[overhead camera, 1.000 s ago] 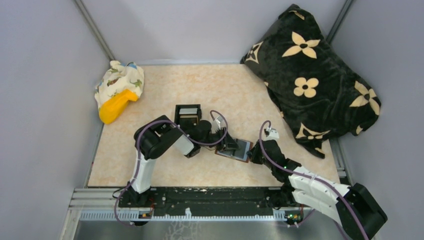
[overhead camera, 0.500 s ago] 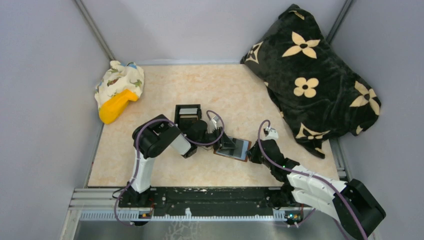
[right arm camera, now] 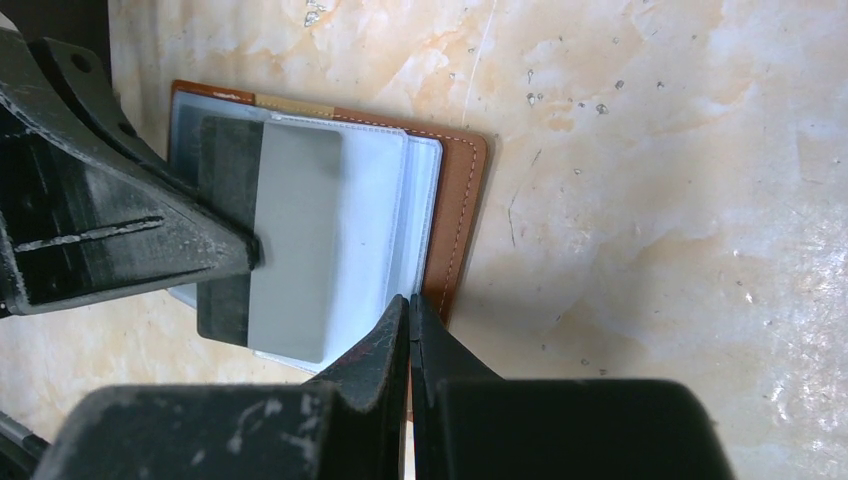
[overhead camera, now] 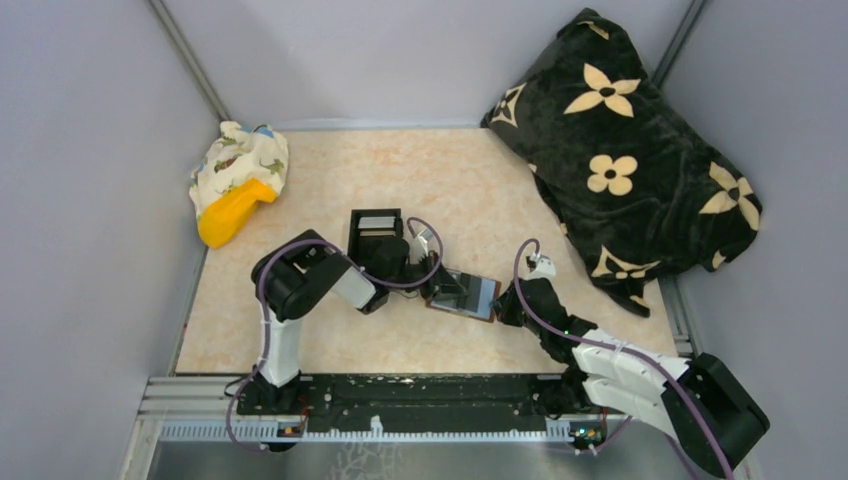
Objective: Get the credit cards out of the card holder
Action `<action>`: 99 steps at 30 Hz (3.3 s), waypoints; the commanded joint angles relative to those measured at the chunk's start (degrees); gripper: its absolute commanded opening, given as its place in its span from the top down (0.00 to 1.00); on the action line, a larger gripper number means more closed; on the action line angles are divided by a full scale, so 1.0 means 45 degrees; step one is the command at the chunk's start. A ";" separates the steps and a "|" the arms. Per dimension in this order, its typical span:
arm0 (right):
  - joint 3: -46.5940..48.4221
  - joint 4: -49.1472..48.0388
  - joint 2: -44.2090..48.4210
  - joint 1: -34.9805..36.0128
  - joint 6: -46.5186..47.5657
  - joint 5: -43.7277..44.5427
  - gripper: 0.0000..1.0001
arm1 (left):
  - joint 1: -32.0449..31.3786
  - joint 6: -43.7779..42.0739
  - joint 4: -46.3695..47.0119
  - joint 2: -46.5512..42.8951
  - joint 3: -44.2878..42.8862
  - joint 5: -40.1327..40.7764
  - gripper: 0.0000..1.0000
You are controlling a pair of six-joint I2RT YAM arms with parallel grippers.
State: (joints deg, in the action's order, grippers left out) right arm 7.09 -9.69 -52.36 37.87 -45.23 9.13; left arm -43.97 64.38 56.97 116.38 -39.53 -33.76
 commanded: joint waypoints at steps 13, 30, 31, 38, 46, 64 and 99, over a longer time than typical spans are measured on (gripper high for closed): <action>-0.0131 0.0035 -0.0397 0.0062 0.0071 -0.0035 1.00 | 0.0434 -0.1965 -0.2978 -0.2384 -0.0139 0.0445 0.92; -0.0234 0.0235 0.1194 0.0067 -0.0025 -0.0065 1.00 | 0.0966 -0.4014 -0.3105 -0.6517 0.1039 0.1450 1.00; -0.0273 0.0293 0.1868 0.0072 -0.0029 -0.0076 1.00 | 0.1109 -0.3745 -0.2225 -0.6683 0.1495 0.1433 1.00; 0.0239 -0.0007 0.6748 0.0062 0.1600 -0.1432 1.00 | 0.1372 -0.2441 0.2923 -0.7932 0.3568 0.1741 1.00; 0.0985 -0.3194 0.5234 0.0547 0.1813 -0.3531 0.54 | 0.1300 0.0412 0.9554 -0.6745 0.4461 0.2262 1.00; 0.2041 -0.4757 0.4106 0.2430 0.2897 -0.2868 0.58 | 0.0108 0.0608 1.0130 -0.6383 0.4034 0.3061 1.00; 0.2106 -0.5157 0.3530 0.2493 0.2756 -0.2864 0.73 | -0.0033 0.0658 1.0123 -0.7295 0.4294 0.3273 1.00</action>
State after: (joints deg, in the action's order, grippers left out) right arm 15.05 -27.92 -37.50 48.60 -32.77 -3.38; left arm -43.64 67.29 86.26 83.50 -20.01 -19.00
